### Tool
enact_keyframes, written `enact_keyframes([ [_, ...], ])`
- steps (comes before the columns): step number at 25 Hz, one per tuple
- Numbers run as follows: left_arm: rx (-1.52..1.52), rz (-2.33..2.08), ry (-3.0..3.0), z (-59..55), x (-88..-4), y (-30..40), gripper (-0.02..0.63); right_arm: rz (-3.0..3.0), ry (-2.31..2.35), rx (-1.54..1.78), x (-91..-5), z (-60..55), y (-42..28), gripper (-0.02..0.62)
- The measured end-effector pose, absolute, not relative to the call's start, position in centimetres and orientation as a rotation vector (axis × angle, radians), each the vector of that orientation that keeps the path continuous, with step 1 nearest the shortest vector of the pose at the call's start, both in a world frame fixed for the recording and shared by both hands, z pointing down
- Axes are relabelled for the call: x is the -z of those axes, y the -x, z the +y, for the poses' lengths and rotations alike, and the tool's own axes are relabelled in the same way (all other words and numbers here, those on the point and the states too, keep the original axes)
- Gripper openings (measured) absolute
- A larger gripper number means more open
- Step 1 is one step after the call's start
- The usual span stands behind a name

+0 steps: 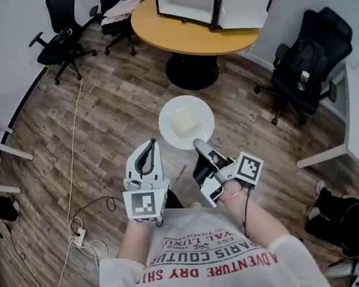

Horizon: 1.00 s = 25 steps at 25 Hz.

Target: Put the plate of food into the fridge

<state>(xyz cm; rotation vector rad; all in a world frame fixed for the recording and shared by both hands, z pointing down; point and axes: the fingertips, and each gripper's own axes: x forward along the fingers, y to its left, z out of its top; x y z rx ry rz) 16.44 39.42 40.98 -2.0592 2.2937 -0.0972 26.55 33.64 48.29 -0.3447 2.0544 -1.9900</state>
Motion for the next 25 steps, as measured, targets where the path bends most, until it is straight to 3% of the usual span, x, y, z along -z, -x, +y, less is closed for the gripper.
enact_keyframes([
  [9,0.119,2.247,2.092,35.8,-41.1,-12.8,0.034,2.016,0.386,2.001,-48.6,30.2,-23.2,0.038],
  [25,0.097,2.139,2.238,26.6,-40.7,0.1,0.033,1.928,0.503,1.936,-47.7,22.5,-11.4,0.038],
])
